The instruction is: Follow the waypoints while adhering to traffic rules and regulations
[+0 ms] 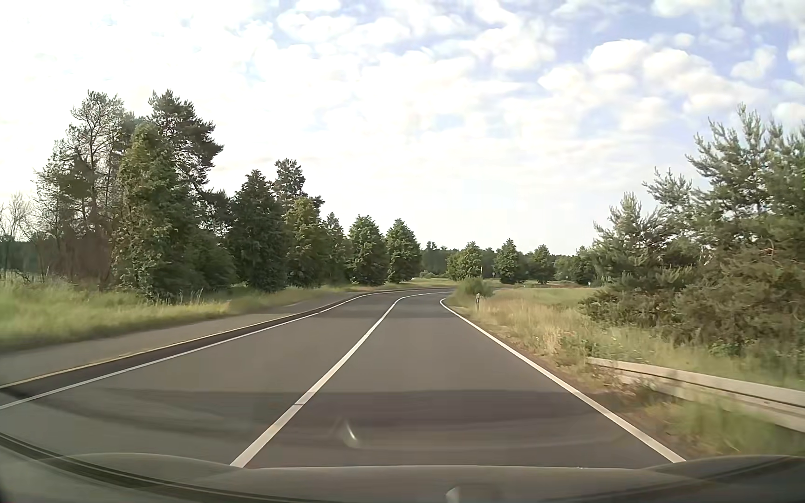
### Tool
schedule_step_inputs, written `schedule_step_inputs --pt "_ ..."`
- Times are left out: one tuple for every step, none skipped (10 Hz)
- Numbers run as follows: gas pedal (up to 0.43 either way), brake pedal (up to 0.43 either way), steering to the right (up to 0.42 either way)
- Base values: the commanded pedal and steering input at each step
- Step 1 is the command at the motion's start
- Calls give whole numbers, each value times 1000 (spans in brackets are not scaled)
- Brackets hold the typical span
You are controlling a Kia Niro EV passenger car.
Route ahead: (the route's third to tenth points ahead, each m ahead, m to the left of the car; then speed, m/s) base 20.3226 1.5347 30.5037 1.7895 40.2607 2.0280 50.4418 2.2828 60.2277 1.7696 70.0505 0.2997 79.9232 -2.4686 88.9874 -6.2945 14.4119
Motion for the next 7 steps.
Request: schedule_step_inputs --pt "47 30 -15" --pt "20 30 -12" --pt "0 30 -11" --pt "0 30 -9" --pt "0 30 -8" --pt "0 30 -7" --pt "0 30 -5"
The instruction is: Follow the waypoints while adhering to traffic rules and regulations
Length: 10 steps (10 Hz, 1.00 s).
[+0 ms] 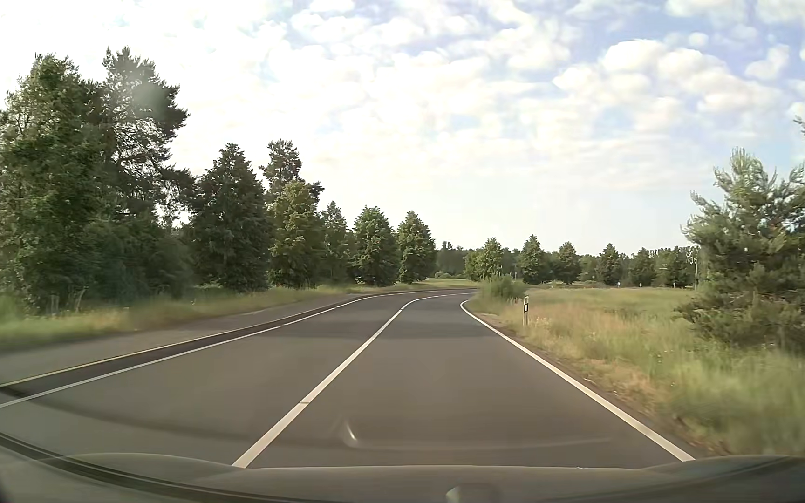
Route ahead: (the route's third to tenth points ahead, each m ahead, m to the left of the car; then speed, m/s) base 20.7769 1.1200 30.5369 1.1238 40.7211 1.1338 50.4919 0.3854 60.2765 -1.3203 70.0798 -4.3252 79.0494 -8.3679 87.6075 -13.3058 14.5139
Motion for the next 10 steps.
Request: schedule_step_inputs --pt "0 30 -4" --pt "0 30 -4" --pt "0 30 -3" --pt "0 30 -2" --pt "0 30 -1" --pt "0 30 0" --pt "0 30 1" --pt "0 30 3" --pt "0 30 3" --pt "0 30 4"
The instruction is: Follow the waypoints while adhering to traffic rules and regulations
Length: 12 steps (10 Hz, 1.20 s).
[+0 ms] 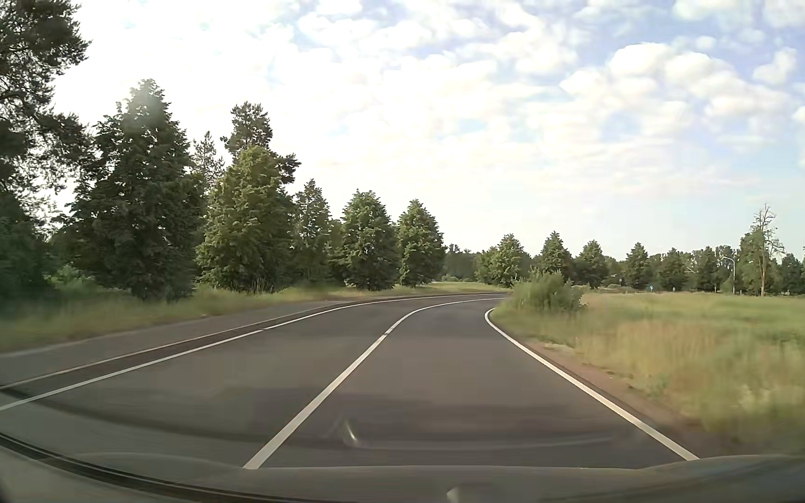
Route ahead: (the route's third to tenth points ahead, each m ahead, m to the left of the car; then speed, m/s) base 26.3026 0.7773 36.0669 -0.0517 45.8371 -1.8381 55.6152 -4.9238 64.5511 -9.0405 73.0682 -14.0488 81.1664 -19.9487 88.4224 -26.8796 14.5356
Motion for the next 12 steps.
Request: schedule_step_inputs --pt "0 30 4" --pt "0 30 5" --pt "0 30 6" --pt "0 30 9" --pt "0 30 11" --pt "0 30 14" --pt "0 30 17" --pt "0 30 19" --pt "0 30 20" --pt "0 30 22" --pt "0 30 23" --pt "0 30 24"
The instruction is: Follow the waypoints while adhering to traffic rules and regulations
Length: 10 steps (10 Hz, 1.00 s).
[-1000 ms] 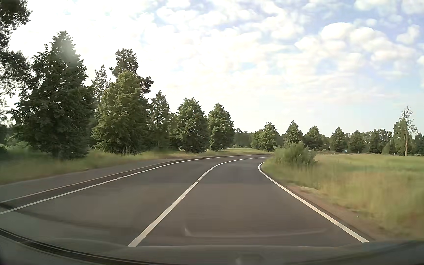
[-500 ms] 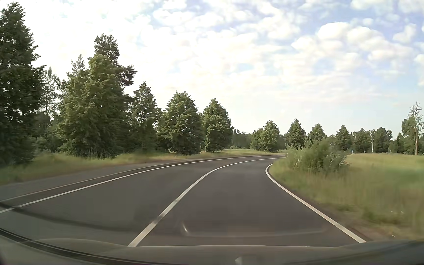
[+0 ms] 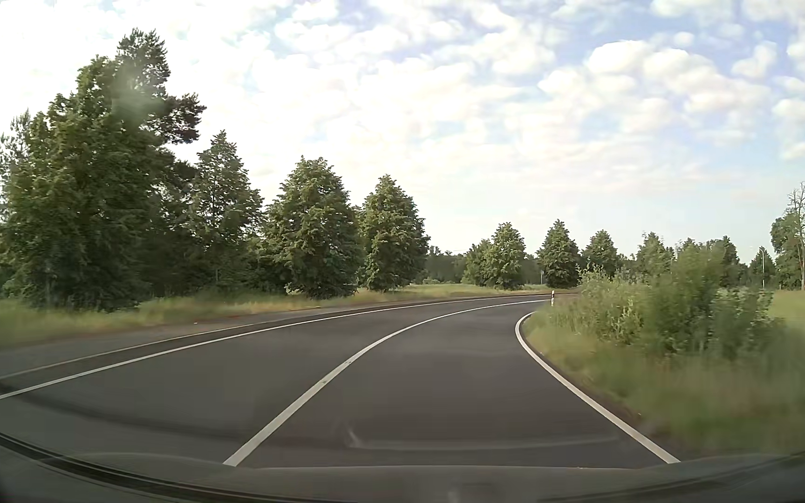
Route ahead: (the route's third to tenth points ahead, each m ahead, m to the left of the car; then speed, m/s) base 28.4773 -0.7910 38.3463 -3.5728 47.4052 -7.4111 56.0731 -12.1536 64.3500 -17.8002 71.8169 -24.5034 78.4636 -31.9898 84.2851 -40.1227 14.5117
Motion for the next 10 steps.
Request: schedule_step_inputs --pt "0 30 26" --pt "0 30 28" --pt "0 30 30" --pt "0 30 32" --pt "0 30 34" --pt "0 30 35" --pt "0 30 39" --pt "0 30 43" --pt "0 30 47" --pt "0 30 50"
